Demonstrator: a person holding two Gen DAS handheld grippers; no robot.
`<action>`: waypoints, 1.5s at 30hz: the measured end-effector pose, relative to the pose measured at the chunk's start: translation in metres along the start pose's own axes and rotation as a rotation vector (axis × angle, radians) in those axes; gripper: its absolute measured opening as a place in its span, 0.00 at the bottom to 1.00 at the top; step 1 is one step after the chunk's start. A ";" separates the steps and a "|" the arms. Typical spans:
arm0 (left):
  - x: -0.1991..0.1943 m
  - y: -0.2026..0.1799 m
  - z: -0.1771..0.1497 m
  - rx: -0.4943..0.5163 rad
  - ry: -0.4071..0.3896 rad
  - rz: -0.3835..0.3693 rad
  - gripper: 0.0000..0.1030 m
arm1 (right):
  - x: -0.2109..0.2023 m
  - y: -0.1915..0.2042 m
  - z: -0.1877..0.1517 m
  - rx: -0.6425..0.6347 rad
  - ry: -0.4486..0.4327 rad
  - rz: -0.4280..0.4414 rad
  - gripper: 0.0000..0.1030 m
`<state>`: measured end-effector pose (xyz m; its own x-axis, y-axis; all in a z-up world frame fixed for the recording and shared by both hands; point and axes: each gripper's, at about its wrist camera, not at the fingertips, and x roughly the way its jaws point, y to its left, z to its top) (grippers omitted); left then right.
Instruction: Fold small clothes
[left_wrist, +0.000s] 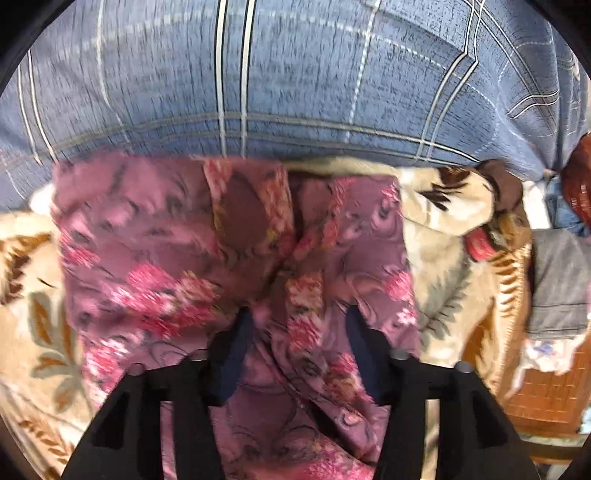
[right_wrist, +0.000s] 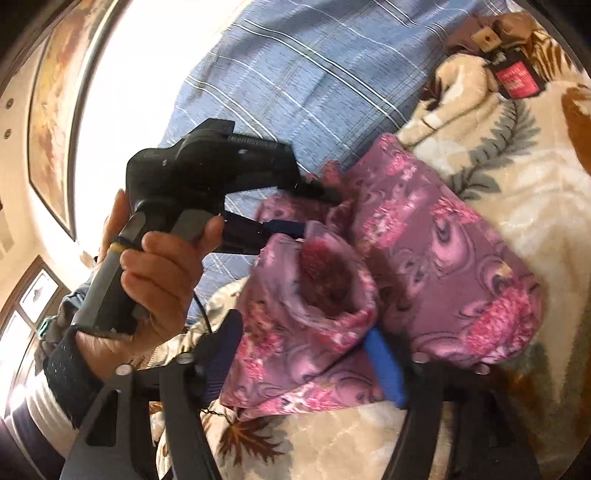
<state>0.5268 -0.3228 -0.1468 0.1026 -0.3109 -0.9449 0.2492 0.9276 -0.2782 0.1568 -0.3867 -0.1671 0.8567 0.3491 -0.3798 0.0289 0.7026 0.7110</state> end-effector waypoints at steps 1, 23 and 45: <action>0.002 -0.003 0.001 0.003 0.003 0.026 0.52 | 0.001 0.000 0.001 -0.009 -0.003 -0.001 0.71; 0.058 -0.113 -0.011 0.112 -0.057 0.042 0.05 | -0.061 -0.076 0.022 0.265 -0.162 -0.019 0.15; -0.021 -0.126 -0.088 0.316 -0.439 0.508 0.43 | -0.067 0.006 0.026 -0.217 -0.309 -0.362 0.67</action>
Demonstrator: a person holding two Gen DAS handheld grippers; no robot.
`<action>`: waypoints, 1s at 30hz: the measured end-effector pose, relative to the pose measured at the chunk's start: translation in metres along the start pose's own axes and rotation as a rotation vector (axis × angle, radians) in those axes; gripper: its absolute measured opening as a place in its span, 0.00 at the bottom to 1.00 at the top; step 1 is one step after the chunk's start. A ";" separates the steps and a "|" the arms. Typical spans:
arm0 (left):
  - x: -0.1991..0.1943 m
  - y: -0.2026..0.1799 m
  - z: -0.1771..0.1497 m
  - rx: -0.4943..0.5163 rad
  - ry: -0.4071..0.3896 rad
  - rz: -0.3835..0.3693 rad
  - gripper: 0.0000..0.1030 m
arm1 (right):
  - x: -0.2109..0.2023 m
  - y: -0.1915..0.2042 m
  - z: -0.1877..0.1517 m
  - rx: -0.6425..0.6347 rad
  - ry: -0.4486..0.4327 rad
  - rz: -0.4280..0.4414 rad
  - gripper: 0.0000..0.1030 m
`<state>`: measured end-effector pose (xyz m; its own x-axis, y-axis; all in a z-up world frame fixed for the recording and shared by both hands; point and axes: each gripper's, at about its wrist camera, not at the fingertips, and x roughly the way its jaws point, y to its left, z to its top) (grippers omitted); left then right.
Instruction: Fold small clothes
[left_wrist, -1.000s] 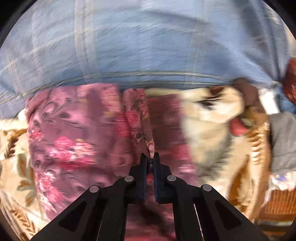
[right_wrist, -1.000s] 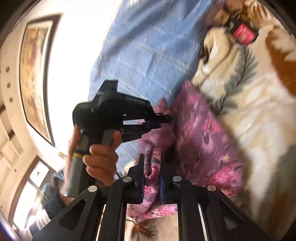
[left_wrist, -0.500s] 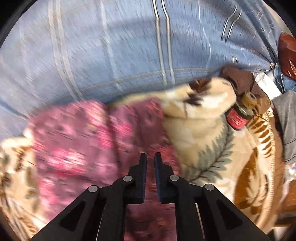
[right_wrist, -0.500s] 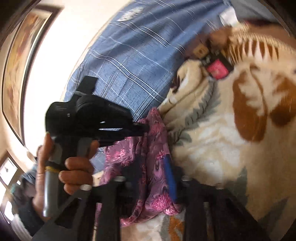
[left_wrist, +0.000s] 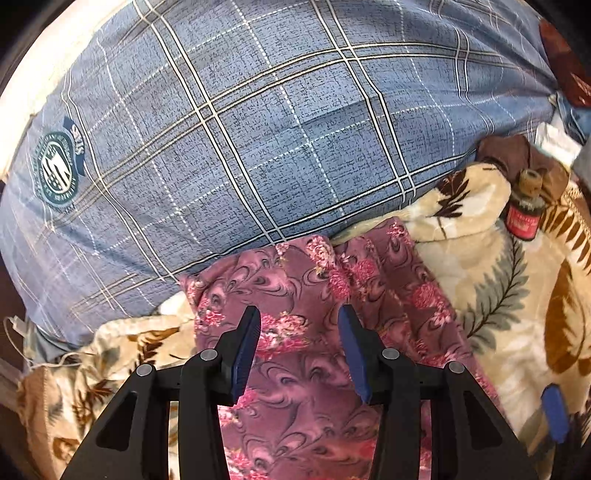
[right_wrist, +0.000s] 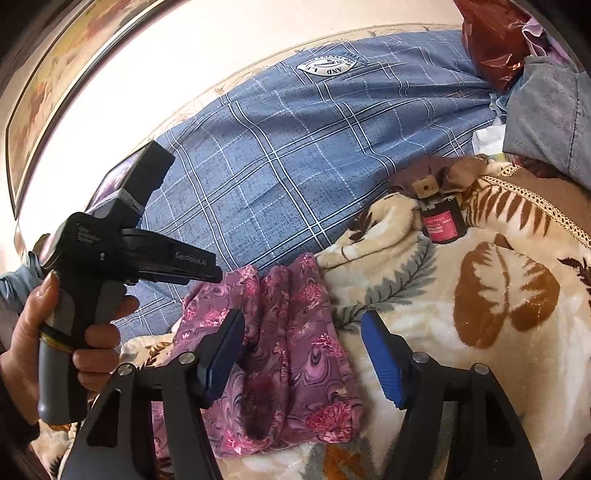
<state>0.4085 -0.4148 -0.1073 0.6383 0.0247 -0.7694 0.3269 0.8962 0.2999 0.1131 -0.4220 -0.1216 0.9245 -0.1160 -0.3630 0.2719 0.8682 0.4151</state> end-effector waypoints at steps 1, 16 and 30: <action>-0.003 0.003 0.001 0.008 -0.001 0.009 0.43 | 0.001 -0.001 0.000 0.007 0.003 0.002 0.67; -0.054 0.009 -0.029 -0.032 -0.318 0.388 0.45 | -0.011 -0.024 0.007 0.086 0.029 0.005 0.76; -0.118 0.020 -0.092 -0.117 -0.528 0.480 0.48 | -0.017 -0.015 0.010 0.061 0.050 0.019 0.76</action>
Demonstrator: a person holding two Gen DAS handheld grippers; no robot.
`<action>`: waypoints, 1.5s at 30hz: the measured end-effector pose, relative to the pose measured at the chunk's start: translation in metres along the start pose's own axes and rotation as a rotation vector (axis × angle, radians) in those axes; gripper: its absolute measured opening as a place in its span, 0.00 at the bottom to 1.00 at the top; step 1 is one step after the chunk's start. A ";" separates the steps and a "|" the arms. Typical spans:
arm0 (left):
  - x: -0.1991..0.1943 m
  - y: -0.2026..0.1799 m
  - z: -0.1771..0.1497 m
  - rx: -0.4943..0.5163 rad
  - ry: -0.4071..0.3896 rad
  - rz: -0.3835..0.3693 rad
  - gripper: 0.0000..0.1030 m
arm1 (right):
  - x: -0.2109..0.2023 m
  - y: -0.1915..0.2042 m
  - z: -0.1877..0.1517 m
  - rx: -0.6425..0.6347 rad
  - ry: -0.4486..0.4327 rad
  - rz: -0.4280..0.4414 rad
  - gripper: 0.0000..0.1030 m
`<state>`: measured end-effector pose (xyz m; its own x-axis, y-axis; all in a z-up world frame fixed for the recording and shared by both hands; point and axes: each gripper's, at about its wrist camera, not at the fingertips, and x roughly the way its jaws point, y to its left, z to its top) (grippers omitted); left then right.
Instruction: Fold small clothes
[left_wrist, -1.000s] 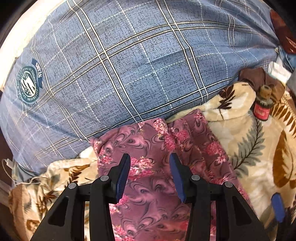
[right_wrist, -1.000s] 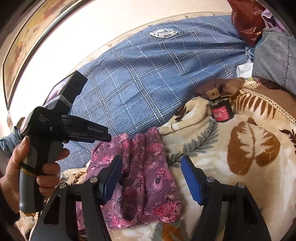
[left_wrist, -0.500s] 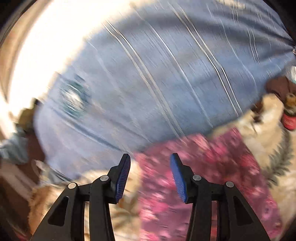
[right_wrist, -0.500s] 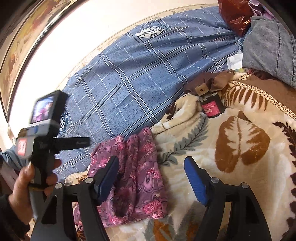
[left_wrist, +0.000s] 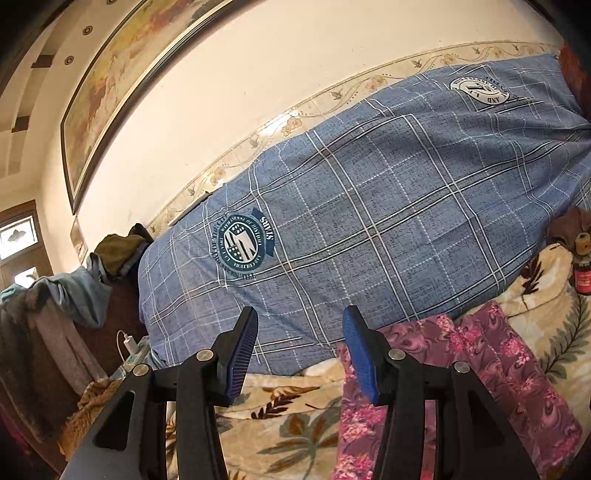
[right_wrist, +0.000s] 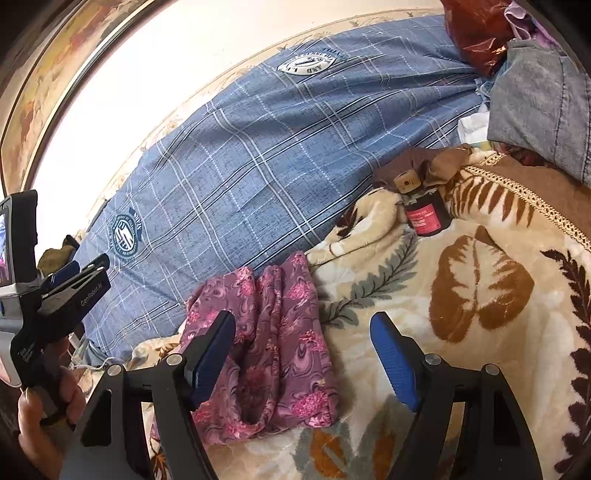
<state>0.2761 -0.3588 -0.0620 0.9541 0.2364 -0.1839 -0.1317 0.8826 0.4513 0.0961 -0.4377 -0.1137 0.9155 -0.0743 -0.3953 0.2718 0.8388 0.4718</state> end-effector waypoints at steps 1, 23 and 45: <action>0.002 0.001 0.000 -0.003 0.006 0.001 0.48 | 0.000 0.001 0.000 -0.003 0.003 0.003 0.76; 0.206 -0.124 0.002 -0.060 1.028 -0.685 0.54 | 0.064 0.030 -0.041 -0.027 0.287 0.270 0.83; 0.239 -0.141 -0.018 -0.065 1.034 -0.691 0.22 | 0.072 0.013 -0.046 0.081 0.326 0.293 0.23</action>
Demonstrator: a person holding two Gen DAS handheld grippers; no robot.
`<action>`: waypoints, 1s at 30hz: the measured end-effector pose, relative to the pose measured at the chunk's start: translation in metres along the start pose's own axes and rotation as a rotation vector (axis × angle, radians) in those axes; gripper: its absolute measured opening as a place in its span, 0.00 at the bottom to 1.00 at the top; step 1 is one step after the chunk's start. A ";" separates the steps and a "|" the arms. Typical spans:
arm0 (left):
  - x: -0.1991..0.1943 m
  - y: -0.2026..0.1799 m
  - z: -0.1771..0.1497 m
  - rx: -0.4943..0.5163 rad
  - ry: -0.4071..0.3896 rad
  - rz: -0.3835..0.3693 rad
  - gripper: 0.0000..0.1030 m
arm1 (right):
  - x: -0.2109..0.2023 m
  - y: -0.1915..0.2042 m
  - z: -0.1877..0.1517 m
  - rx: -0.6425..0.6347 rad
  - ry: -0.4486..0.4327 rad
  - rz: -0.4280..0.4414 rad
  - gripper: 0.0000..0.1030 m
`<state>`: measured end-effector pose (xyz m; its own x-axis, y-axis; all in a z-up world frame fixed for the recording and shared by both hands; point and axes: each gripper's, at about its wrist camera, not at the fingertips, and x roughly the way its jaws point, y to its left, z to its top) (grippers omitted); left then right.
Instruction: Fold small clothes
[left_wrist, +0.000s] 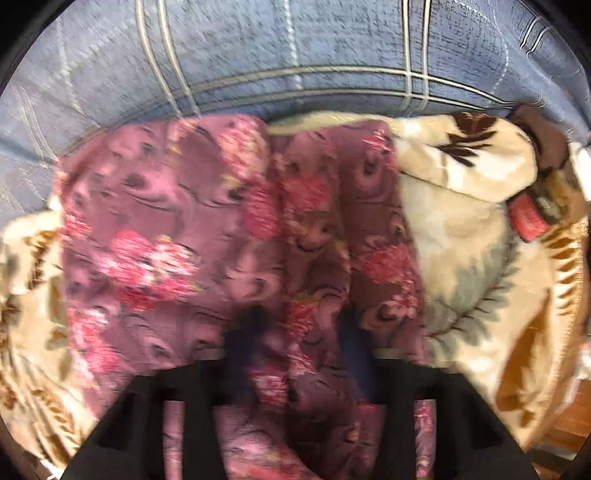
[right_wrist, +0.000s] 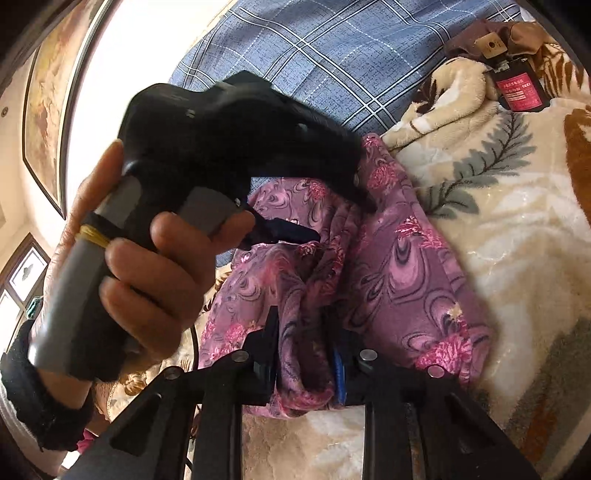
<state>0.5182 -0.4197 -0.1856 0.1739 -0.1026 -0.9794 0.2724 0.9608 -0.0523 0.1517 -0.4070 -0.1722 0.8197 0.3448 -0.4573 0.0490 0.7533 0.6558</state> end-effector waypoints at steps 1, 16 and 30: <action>-0.002 0.003 -0.001 -0.008 -0.012 -0.014 0.12 | 0.001 -0.001 0.001 0.004 0.002 0.003 0.18; -0.005 -0.012 -0.010 -0.093 -0.047 -0.278 0.05 | -0.039 -0.065 0.006 0.297 -0.087 0.043 0.15; -0.046 0.213 -0.035 -0.375 -0.261 -0.323 0.62 | -0.015 -0.010 0.119 0.035 -0.029 0.090 0.68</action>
<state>0.5350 -0.2018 -0.1583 0.3786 -0.4215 -0.8240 0.0032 0.8909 -0.4543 0.2072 -0.4865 -0.1002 0.8381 0.3932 -0.3782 -0.0062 0.7000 0.7141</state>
